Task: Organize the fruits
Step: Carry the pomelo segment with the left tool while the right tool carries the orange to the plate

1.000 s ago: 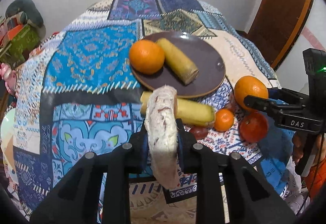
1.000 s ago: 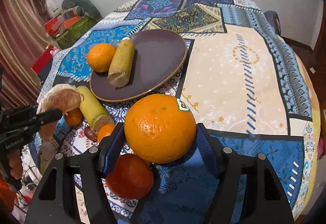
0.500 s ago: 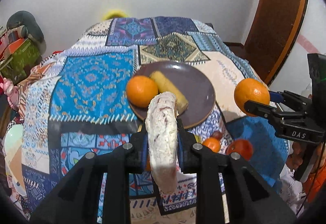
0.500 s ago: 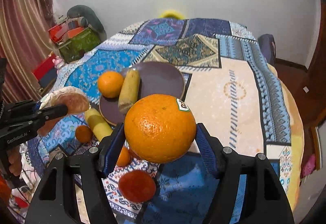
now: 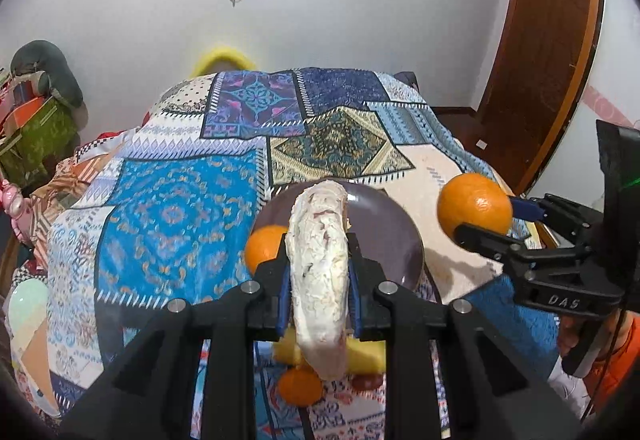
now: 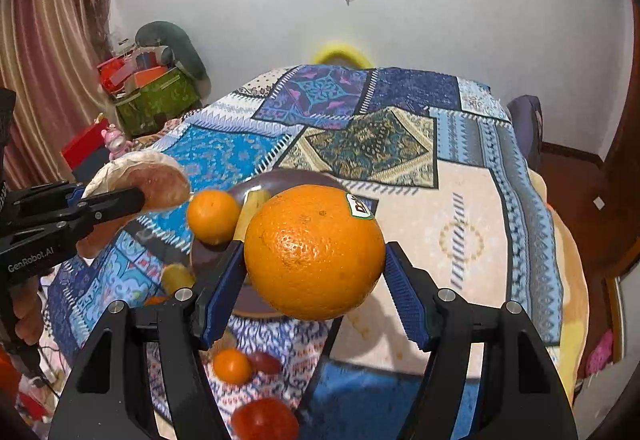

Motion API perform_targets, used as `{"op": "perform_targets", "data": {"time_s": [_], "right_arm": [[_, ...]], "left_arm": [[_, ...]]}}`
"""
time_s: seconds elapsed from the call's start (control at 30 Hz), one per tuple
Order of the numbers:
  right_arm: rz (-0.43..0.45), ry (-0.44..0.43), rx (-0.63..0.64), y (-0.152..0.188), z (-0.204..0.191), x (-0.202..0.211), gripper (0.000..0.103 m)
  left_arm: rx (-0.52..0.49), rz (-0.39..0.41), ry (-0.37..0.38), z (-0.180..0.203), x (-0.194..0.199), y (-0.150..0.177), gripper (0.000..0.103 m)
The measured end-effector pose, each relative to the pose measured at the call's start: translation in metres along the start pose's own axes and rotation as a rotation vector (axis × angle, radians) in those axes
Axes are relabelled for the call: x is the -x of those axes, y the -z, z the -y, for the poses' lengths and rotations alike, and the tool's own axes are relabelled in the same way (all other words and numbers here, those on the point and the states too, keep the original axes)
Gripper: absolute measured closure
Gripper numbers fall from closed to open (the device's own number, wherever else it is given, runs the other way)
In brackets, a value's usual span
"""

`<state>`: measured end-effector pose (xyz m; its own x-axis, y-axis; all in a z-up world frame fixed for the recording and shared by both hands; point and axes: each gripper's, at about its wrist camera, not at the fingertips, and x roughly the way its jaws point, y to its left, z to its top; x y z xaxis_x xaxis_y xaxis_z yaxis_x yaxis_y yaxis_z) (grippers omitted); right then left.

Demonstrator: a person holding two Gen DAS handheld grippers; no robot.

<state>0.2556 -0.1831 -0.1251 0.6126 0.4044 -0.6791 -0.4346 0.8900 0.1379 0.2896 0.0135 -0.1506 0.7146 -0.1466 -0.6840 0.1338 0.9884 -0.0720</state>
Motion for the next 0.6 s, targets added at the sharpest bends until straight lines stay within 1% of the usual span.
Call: {"op": "perform_targets", "data": {"time_s": [0.3,0.47,0.6], "right_arm": [[0.004,-0.005,0.046,-0.027,0.0,-0.034,0.037],[-0.013,-0.003,0.048,-0.033,0.007,-0.057,0.037],[-0.043,-0.003,0.048,-0.034,0.013,-0.078,0.037]], "left_arm": [[-0.013,-0.006,0.006,-0.001,-0.04,-0.019,0.08],[0.003,-0.027,0.029,-0.005,-0.064,-0.023,0.08],[-0.007,-0.052,0.033,-0.003,-0.085,-0.023,0.08]]}}
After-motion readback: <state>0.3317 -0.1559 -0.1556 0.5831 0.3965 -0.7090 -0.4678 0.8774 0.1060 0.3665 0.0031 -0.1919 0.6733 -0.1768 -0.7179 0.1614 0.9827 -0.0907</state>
